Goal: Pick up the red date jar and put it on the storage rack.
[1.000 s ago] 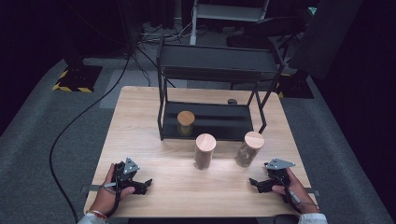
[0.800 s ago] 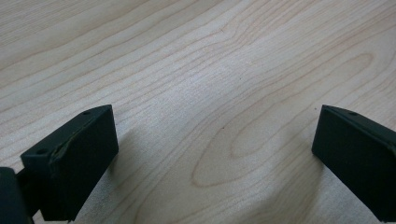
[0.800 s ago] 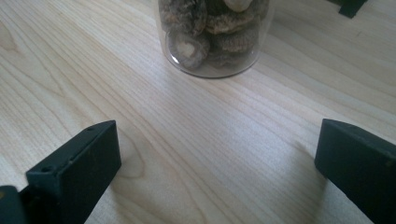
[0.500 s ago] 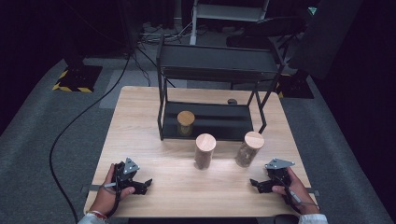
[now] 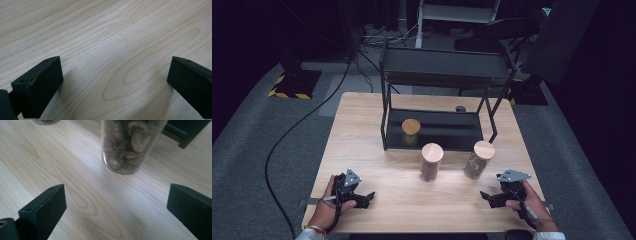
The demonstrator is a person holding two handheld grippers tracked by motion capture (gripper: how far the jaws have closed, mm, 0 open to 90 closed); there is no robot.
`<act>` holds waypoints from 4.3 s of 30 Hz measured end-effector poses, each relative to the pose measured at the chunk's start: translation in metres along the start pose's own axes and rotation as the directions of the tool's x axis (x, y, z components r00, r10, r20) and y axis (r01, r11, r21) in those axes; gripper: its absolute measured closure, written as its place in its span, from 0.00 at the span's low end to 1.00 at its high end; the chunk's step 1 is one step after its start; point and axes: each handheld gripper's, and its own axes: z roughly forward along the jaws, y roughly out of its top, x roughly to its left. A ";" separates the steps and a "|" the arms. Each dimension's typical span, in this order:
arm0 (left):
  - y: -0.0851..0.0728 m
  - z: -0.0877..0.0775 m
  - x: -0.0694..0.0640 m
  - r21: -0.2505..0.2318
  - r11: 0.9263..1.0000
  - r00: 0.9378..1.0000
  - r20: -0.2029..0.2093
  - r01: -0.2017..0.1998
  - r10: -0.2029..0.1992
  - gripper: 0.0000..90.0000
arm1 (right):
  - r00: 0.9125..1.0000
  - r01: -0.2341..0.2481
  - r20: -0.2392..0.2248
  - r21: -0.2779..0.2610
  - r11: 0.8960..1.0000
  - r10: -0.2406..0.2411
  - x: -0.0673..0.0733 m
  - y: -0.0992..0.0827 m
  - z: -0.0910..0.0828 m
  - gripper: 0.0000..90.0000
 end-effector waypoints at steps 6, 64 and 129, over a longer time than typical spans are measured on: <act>0.000 0.000 0.000 0.000 1.000 1.000 0.000 0.000 0.000 0.00 | 1.000 0.009 -0.004 -0.014 1.000 -0.009 0.006 0.004 -0.004 0.03; 0.000 0.000 0.000 -0.001 1.000 1.000 -0.001 0.000 0.000 0.00 | 0.994 0.075 -0.070 -0.135 0.988 -0.085 0.057 0.049 0.006 0.03; 0.000 0.000 -0.001 0.000 1.000 1.000 0.001 -0.001 0.001 0.00 | 0.988 0.084 -0.116 -0.131 0.988 -0.100 0.085 0.148 0.047 0.04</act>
